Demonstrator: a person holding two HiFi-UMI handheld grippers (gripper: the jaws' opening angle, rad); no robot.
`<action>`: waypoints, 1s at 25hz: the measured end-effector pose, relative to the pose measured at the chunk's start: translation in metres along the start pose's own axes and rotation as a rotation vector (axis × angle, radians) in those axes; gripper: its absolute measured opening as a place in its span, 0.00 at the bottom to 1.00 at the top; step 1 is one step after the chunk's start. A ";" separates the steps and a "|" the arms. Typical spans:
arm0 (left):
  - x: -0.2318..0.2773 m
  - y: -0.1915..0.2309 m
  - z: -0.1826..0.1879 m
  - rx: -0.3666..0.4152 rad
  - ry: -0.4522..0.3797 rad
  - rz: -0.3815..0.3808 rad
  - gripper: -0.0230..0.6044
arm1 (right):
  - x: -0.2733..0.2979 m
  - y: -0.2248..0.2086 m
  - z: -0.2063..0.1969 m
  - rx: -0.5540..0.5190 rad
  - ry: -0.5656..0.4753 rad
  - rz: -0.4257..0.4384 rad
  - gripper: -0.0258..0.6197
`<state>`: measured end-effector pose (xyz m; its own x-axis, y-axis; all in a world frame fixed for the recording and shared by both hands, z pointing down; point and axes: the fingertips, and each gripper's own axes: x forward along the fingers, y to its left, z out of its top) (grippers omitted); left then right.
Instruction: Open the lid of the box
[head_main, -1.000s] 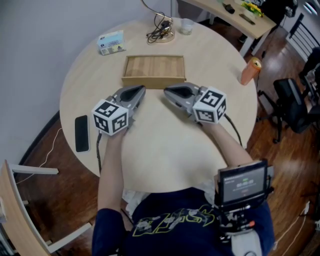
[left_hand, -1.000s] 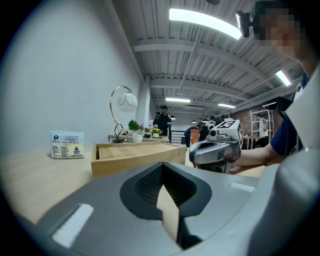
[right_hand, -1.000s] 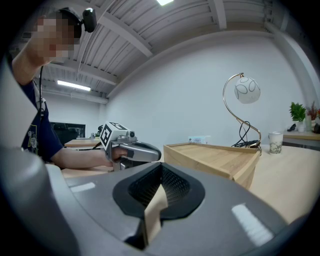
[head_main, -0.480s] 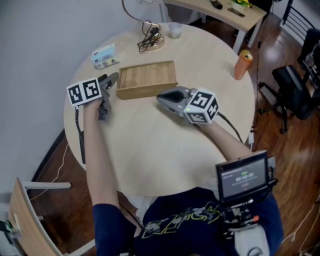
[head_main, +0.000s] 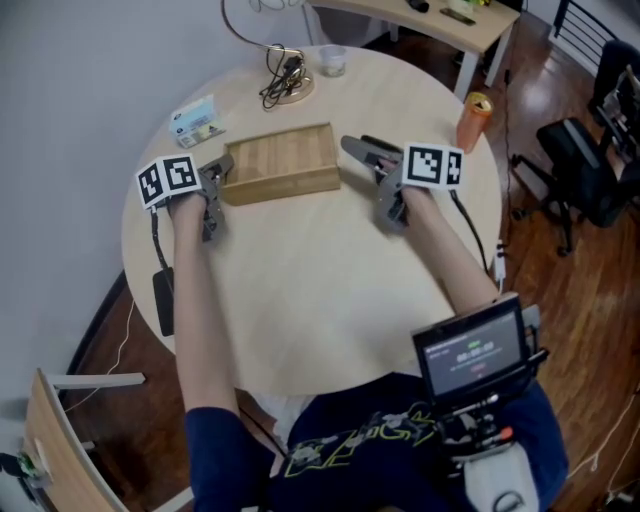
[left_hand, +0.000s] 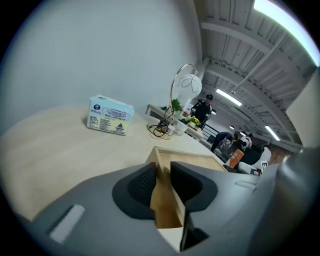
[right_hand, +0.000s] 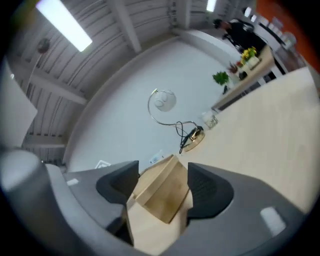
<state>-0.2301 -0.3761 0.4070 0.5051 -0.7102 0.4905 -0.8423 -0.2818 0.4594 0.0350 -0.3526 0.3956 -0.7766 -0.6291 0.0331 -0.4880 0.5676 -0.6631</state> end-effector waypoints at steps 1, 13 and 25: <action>0.001 -0.002 0.000 0.006 0.000 0.011 0.19 | 0.004 -0.009 -0.002 0.065 0.029 -0.008 0.48; -0.011 -0.013 -0.017 0.032 0.041 0.057 0.19 | 0.033 -0.012 -0.028 0.135 0.387 -0.025 0.23; -0.022 -0.016 -0.030 0.071 0.061 0.091 0.17 | -0.017 -0.037 -0.011 0.270 0.302 0.014 0.18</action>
<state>-0.2219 -0.3364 0.4110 0.4348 -0.6950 0.5727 -0.8952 -0.2643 0.3588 0.0619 -0.3569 0.4273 -0.8844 -0.4147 0.2142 -0.3855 0.3902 -0.8361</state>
